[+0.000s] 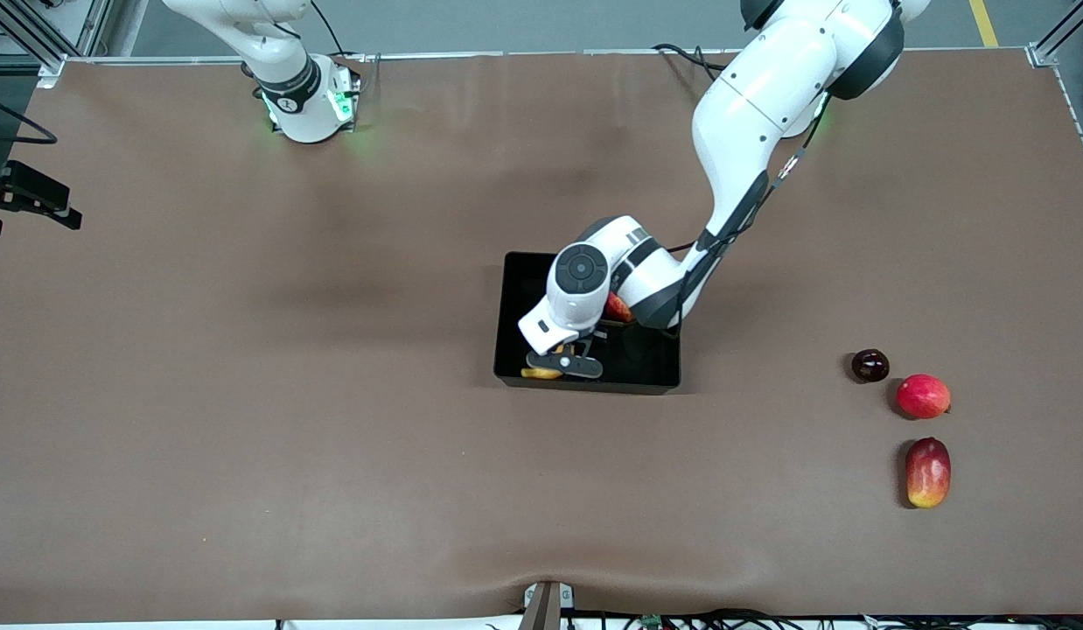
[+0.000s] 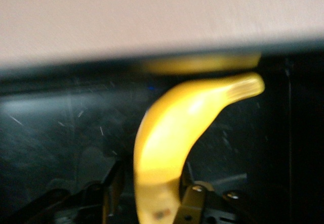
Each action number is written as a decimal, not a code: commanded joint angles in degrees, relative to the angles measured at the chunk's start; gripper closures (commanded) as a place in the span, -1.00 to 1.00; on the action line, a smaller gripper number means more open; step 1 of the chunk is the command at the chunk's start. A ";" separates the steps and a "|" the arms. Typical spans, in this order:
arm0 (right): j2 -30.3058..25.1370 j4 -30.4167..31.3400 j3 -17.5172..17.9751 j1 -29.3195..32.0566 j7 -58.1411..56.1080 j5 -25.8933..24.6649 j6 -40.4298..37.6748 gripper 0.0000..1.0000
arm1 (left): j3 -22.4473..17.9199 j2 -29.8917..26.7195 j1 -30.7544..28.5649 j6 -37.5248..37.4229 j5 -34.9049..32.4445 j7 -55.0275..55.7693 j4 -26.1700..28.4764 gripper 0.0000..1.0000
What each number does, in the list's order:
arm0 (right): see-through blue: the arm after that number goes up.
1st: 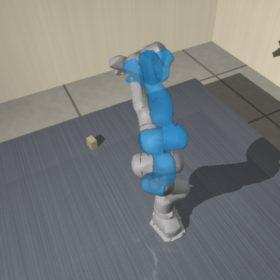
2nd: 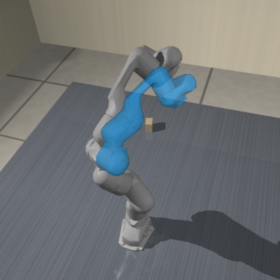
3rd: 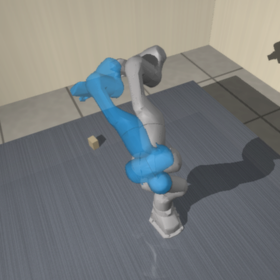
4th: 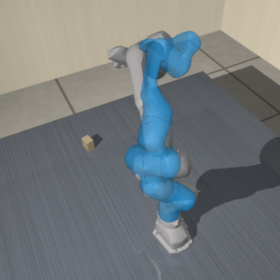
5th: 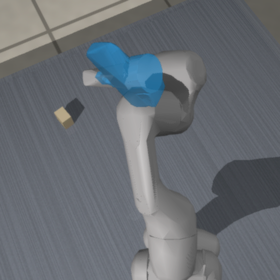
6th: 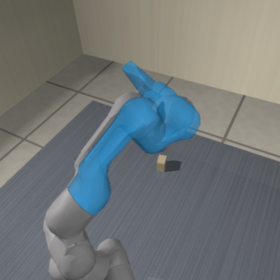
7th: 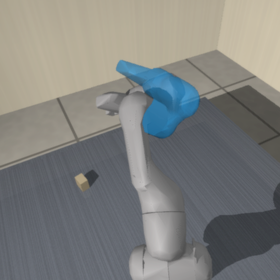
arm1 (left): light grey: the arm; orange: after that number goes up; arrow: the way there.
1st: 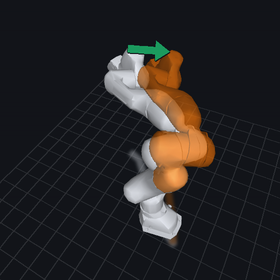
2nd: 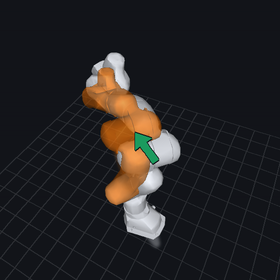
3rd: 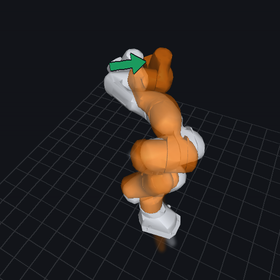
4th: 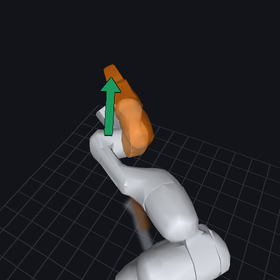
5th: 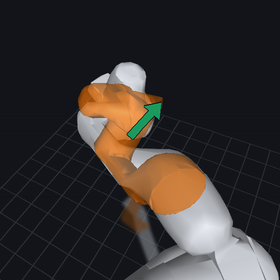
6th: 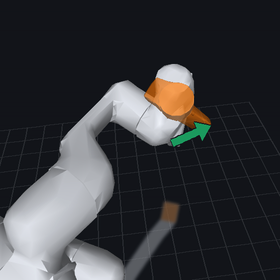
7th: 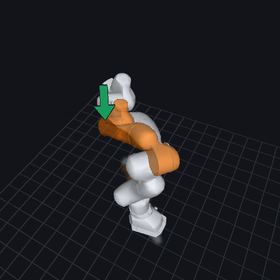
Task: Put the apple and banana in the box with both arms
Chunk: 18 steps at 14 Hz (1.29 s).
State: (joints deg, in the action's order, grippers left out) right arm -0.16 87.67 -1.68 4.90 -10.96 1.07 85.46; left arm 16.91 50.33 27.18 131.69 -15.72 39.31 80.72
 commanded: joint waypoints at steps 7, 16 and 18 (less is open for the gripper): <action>-0.89 0.31 0.45 0.55 0.68 -0.99 -0.12 -1.00 | -1.18 -19.19 -9.23 -13.98 0.07 -4.85 0.14 -1.00; -0.89 0.31 0.45 0.46 0.68 -0.99 -0.03 -1.00 | -0.83 -34.14 -20.74 -29.63 0.61 -10.46 0.32 -1.00; -0.80 0.31 0.45 0.46 0.68 -0.99 0.05 -1.00 | -0.91 -37.39 -23.74 -33.15 3.31 -16.70 0.32 -1.00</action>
State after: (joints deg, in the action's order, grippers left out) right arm -0.16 87.67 -1.73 4.92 -10.94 1.07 85.47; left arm 15.56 17.33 6.53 101.08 -15.03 27.63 78.83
